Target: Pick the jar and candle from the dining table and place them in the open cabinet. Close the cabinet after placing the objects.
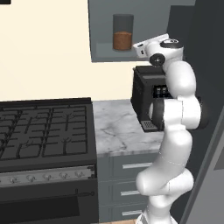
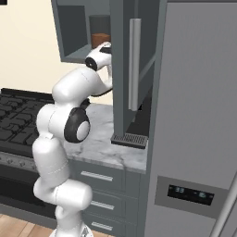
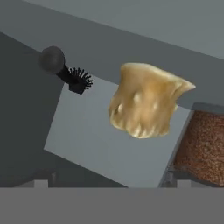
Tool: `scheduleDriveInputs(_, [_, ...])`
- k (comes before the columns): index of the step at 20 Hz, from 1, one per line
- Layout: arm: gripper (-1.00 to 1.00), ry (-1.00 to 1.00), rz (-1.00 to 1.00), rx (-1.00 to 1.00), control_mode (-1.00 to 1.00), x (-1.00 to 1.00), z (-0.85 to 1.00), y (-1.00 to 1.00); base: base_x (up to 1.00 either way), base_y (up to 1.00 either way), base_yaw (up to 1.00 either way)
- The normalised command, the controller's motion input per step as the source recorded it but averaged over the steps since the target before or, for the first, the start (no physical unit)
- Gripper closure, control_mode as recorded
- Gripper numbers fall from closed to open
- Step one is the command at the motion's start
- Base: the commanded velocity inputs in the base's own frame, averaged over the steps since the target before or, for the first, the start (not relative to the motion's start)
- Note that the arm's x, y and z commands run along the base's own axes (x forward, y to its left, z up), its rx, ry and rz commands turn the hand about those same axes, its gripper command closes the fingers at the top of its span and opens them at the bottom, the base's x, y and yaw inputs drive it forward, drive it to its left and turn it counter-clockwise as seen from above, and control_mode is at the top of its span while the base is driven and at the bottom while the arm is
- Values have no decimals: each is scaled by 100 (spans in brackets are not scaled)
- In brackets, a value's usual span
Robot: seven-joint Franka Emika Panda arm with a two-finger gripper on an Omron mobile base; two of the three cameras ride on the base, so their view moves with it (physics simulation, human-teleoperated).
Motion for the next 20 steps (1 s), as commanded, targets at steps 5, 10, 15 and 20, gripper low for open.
scheduleDriveInputs(5, [-100, -5, 1, 0, -100, -80, 0, 2, 0, 0, 0])
scheduleDriveInputs(10, [-100, -3, 2, 0, -100, -99, -16, 16, 0, 0, 0])
scheduleDriveInputs(15, [-100, 0, 1, 0, -100, -100, -12, 26, 0, 0, 0])
scheduleDriveInputs(20, [-100, 0, 0, 0, -100, -92, -10, 41, 0, 0, 0])
